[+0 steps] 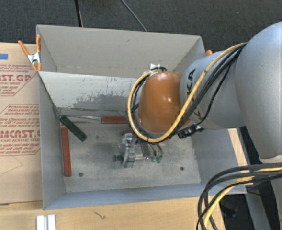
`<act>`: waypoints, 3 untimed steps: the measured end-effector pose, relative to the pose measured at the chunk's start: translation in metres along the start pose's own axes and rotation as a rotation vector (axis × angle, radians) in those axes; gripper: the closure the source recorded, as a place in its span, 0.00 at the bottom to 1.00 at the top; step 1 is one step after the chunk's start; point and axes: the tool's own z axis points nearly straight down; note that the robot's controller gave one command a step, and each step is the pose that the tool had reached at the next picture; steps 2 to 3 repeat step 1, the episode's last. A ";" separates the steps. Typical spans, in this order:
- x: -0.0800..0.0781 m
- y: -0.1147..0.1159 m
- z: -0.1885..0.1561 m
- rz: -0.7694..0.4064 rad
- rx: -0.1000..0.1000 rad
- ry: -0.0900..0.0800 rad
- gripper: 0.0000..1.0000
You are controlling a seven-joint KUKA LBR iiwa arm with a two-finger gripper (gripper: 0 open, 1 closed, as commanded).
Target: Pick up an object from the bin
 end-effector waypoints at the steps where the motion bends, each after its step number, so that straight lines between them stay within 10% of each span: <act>1: 0.001 0.000 -0.008 0.000 0.001 0.005 1.00; 3: 0.001 0.000 -0.008 0.000 0.001 0.005 1.00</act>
Offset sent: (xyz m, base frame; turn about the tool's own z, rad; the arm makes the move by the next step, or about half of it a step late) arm -0.0001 -0.0001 0.0204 0.0000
